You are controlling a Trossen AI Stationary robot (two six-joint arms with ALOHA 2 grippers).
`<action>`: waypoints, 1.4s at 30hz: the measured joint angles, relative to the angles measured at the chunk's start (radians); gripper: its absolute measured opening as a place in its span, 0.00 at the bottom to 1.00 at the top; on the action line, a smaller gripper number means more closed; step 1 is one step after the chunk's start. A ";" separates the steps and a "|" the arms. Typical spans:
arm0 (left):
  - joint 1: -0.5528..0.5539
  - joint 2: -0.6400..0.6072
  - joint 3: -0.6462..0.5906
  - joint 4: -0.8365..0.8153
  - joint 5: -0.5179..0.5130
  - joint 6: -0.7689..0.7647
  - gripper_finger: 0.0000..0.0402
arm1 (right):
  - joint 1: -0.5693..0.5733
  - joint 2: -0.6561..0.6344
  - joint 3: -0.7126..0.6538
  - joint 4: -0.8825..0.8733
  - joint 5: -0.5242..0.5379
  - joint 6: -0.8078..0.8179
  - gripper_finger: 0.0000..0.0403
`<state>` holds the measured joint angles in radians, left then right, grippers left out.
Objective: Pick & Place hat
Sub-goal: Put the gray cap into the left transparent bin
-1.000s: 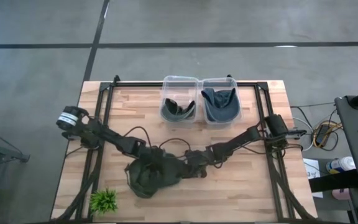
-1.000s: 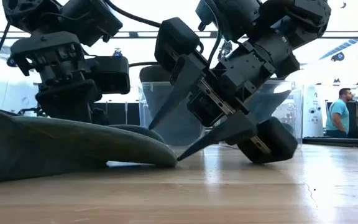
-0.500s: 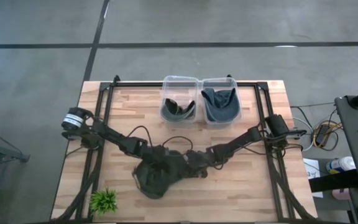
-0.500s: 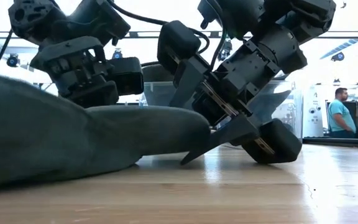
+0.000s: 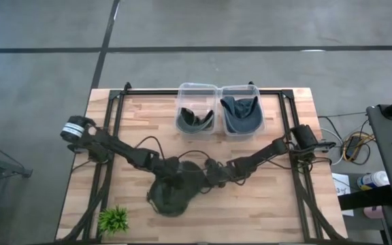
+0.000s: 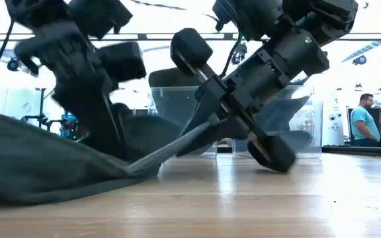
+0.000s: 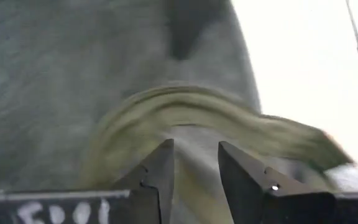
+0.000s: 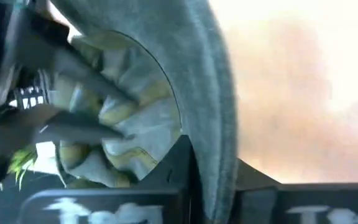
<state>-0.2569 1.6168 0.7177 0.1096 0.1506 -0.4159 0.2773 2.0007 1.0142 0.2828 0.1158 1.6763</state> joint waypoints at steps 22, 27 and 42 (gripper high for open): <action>-0.023 -0.566 0.658 -0.941 -0.459 -0.145 0.29 | -0.207 -0.563 0.057 -0.365 -0.112 -0.500 0.03; -0.022 -0.500 0.755 -1.259 -0.467 -0.185 0.29 | -0.204 -0.606 0.145 -0.424 -0.047 -0.538 0.03; -0.063 -0.340 0.633 -1.184 -0.527 -0.223 0.29 | -0.236 -0.572 0.299 -0.615 0.092 -0.594 0.03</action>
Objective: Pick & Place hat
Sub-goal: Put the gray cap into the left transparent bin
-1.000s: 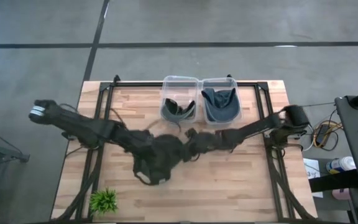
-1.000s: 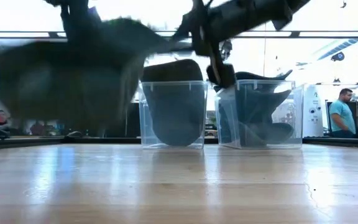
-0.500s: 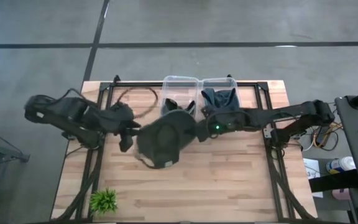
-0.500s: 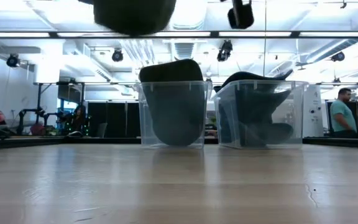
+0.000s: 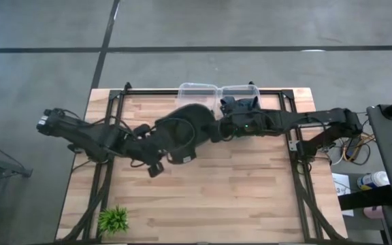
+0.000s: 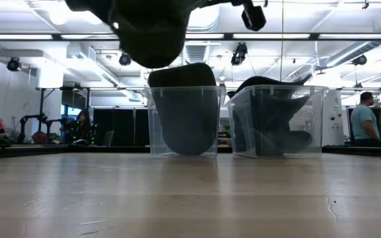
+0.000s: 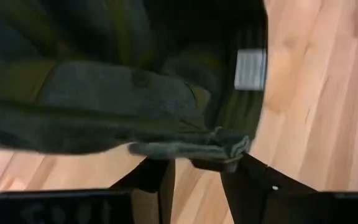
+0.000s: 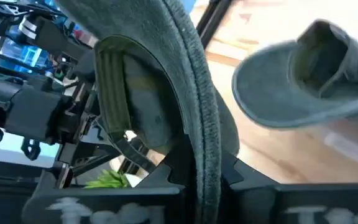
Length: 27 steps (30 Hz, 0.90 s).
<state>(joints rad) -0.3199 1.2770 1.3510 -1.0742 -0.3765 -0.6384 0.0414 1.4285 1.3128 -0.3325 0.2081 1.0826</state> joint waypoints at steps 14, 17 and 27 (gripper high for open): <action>0.022 0.003 -0.018 0.131 -0.190 0.107 0.29 | 0.002 0.157 -0.006 0.194 -0.127 0.137 0.03; 0.047 0.005 -0.049 0.131 -0.229 0.108 0.29 | -0.001 0.193 0.018 0.249 -0.186 0.145 0.03; 0.087 0.009 -0.158 0.134 -0.260 0.121 0.29 | -0.029 0.239 0.058 0.242 -0.263 0.176 0.03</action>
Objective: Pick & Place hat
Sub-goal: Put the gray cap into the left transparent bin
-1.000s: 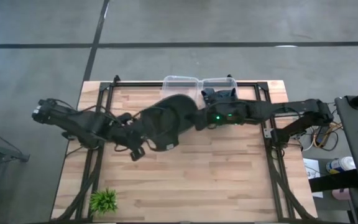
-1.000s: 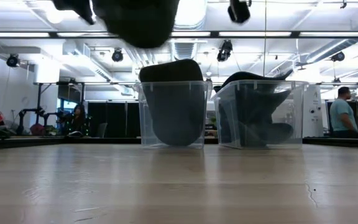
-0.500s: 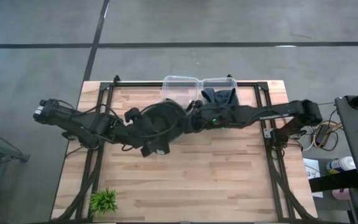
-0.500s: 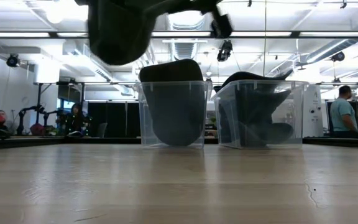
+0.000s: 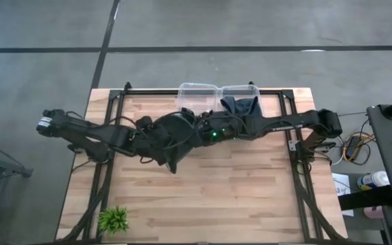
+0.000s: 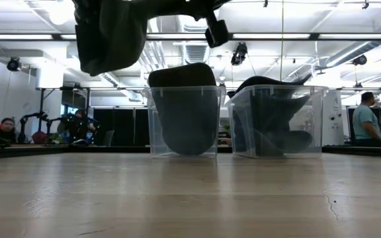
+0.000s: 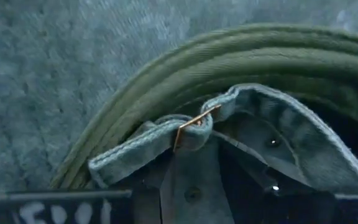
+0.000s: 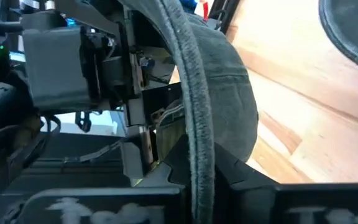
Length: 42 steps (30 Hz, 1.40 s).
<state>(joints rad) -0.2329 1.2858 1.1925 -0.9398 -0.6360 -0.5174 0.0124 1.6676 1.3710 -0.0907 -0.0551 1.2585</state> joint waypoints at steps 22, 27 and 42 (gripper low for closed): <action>-0.019 -0.123 0.098 -0.194 0.055 -0.055 0.29 | -0.059 -0.002 -0.017 -0.056 -0.028 -0.024 0.03; -0.033 -0.128 0.096 -0.196 0.115 -0.062 0.29 | -0.080 -0.002 -0.017 -0.063 -0.027 -0.025 0.03; 0.007 0.004 -0.066 0.338 0.161 0.196 0.29 | -0.086 -0.002 -0.018 -0.067 -0.046 0.014 0.03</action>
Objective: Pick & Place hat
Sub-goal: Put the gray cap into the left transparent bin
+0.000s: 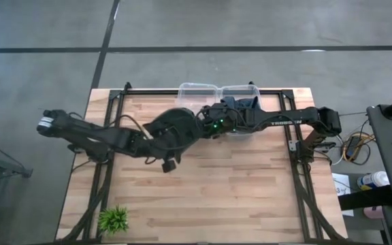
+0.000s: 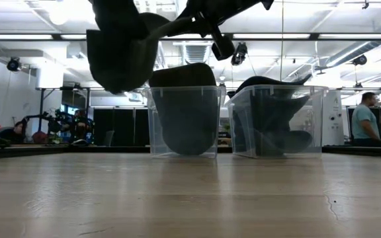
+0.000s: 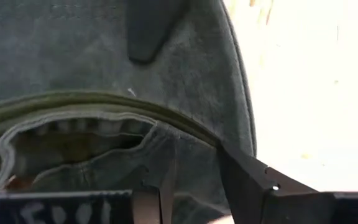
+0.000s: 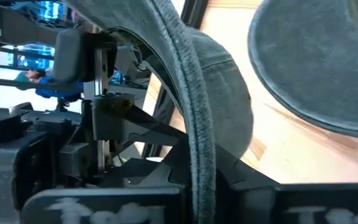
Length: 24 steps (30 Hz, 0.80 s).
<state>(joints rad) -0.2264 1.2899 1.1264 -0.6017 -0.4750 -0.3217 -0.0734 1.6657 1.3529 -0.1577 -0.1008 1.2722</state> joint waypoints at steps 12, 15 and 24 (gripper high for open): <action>0.009 -0.048 0.123 -0.274 0.026 -0.031 0.29 | 0.004 -0.002 -0.004 -0.127 -0.046 -0.064 0.03; 0.008 -0.078 0.191 -0.362 0.026 -0.048 0.29 | 0.003 -0.002 -0.009 -0.124 -0.120 -0.111 0.03; 0.134 -0.132 0.261 -0.391 0.292 -0.096 0.29 | 0.000 -0.002 -0.011 -0.221 -0.510 -0.285 0.03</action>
<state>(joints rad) -0.0921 1.1579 1.3878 -0.9927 -0.1826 -0.4178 -0.0731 1.6638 1.3422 -0.3784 -0.6109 0.9868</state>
